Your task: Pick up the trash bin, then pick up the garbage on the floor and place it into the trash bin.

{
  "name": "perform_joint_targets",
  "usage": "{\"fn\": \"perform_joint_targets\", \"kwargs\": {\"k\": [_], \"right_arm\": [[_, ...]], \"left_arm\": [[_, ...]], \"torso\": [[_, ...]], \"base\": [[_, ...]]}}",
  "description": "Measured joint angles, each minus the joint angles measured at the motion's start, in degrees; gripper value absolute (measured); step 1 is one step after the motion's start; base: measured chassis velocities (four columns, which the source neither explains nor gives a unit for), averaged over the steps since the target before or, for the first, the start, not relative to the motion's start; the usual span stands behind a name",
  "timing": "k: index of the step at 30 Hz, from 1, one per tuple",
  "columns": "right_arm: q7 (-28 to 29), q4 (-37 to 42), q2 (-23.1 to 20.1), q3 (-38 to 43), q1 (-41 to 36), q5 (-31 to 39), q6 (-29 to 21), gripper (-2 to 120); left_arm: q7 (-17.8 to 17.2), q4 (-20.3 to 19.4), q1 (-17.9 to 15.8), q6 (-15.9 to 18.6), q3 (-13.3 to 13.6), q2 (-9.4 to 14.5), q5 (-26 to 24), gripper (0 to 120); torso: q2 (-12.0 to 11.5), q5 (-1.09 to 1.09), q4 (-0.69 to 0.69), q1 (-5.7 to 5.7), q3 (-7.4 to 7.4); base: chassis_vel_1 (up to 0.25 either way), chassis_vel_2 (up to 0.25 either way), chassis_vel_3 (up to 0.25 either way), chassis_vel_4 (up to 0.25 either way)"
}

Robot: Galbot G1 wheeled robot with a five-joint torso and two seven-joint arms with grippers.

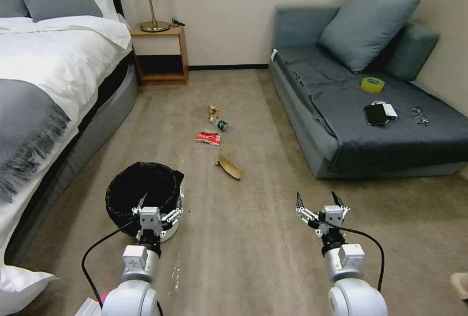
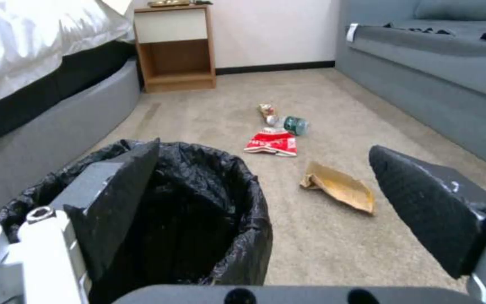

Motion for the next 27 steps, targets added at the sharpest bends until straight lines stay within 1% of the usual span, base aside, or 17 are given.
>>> {"fn": "perform_joint_targets", "kwargs": {"k": [27], "right_arm": [[0.0, 0.0, 0.0, 0.0, 0.0, 0.0, 0.0, 100]], "left_arm": [[0.0, 0.0, 0.0, 0.0, 0.0, 0.0, 0.0, 100]], "torso": [[0.0, 0.00, 0.00, 0.00, 0.00]], "base": [[0.000, 0.000, 0.000, 0.000]]}}
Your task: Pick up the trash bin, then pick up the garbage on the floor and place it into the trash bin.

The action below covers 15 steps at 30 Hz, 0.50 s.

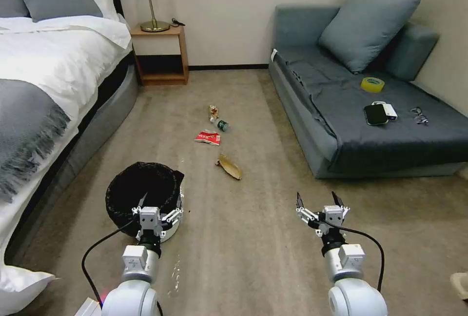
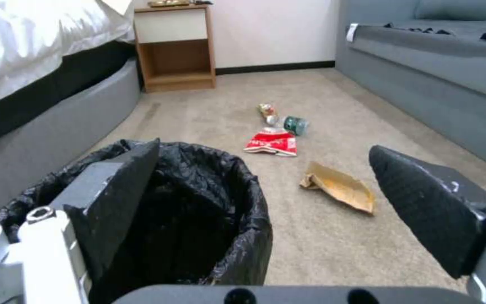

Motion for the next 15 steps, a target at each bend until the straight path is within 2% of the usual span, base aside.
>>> {"fn": "perform_joint_targets", "kwargs": {"k": [15], "right_arm": [[0.0, 0.0, 0.0, 0.0, 0.0, 0.0, 0.0, 100]], "left_arm": [[0.0, 0.0, 0.0, 0.0, 0.0, 0.0, 0.0, 100]], "torso": [[0.0, 0.00, 0.00, 0.00, 0.00]], "base": [[0.000, 0.000, 0.000, 0.000]]}}
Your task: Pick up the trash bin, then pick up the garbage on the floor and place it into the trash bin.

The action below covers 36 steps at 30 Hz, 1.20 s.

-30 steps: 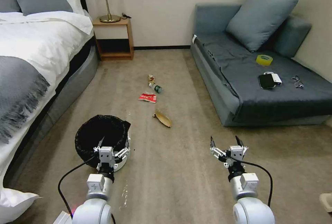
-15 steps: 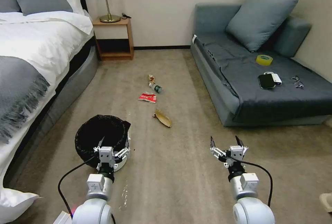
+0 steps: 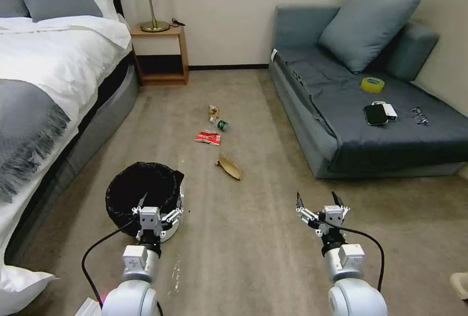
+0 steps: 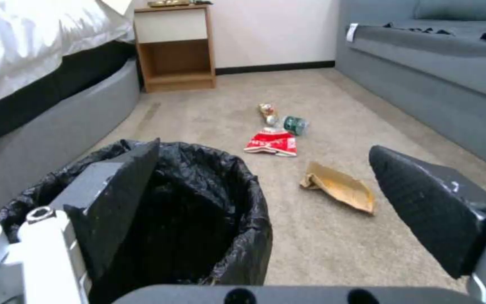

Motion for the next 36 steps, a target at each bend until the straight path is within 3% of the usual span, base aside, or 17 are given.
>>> {"fn": "perform_joint_targets", "kwargs": {"k": [27, 30, 31, 33, 36], "right_arm": [[0.0, 1.6, 0.5, 0.0, -0.5, -0.3, -0.7, 100], [0.1, 7.1, 2.0, -0.1, -2.2, -1.5, -2.8, 100], [0.1, 7.1, 2.0, -0.1, -2.2, -1.5, -2.8, 100], [0.3, 10.8, 3.0, -0.1, -3.4, -2.3, -4.3, 100], [0.5, 16.7, 4.7, -0.1, -5.3, -3.7, -6.7, 100]], "left_arm": [[-0.3, -0.7, 0.1, 0.9, 0.0, -0.4, -0.1, 100], [-3.3, -7.0, 0.9, 7.0, -0.3, -3.5, -0.8, 100], [-3.3, -7.0, 0.9, 7.0, -0.3, -3.5, -0.8, 100], [-5.2, -10.8, 1.5, 10.7, -0.5, -5.4, -1.2, 100], [-6.2, -12.8, 2.0, 12.6, -2.1, -5.3, -2.7, 100]], "torso": [[0.0, 0.02, -0.01, 0.00, 0.00], [0.0, 0.01, 0.00, 0.00, 0.00], [0.0, 0.01, 0.00, 0.00, 0.00], [0.0, 0.00, 0.01, 0.00, 0.00], [0.0, 0.00, 0.01, 0.00, 0.00]], "base": [[0.000, 0.000, 0.000, 0.000], [0.000, 0.000, 0.000, 0.000], [0.000, 0.000, 0.000, 0.000], [0.000, 0.000, 0.000, 0.000], [0.000, 0.000, 0.000, 0.000]]}}
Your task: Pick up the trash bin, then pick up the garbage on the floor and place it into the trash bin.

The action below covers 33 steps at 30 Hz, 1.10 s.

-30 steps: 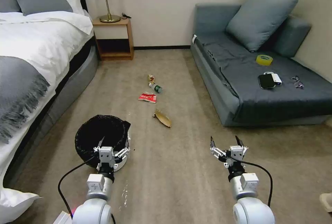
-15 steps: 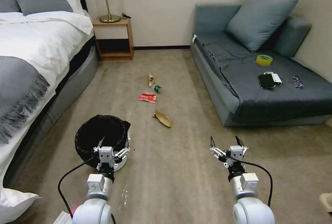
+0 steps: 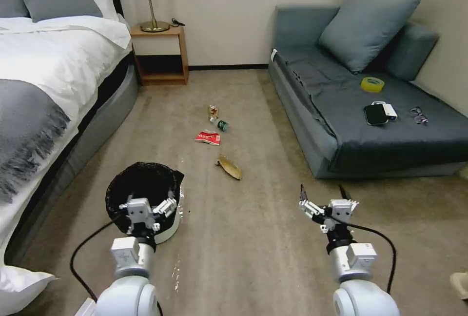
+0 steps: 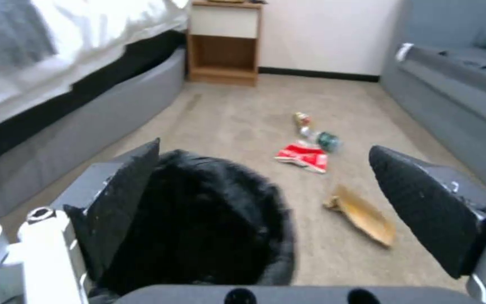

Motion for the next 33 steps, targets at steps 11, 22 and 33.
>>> {"fn": "perform_joint_targets", "kwargs": {"k": [11, 22, 33], "right_arm": [[3.6, 5.4, 1.5, 1.2, -0.4, 3.7, -1.7, 100], [3.6, 4.1, 0.9, 1.4, 0.6, 3.9, -1.4, 100], [3.2, 2.8, 0.2, 0.4, 2.4, 4.0, -1.8, 100]], "left_arm": [[-1.9, 1.1, -1.0, 1.7, -3.5, 1.6, -3.0, 100], [-13.7, 5.3, -10.2, 19.2, -13.3, 6.7, -19.6, 100], [-21.9, 14.3, -18.1, 26.3, -12.3, 11.5, -31.7, 100]], "torso": [[0.0, -0.01, 0.00, 0.00, 0.00], [0.0, -0.01, -0.01, 0.00, 0.00], [0.0, -0.01, 0.00, 0.00, 0.00]], "base": [[0.000, 0.000, 0.000, 0.000], [0.000, 0.000, 0.000, 0.000], [0.000, 0.000, 0.000, 0.000]]}}
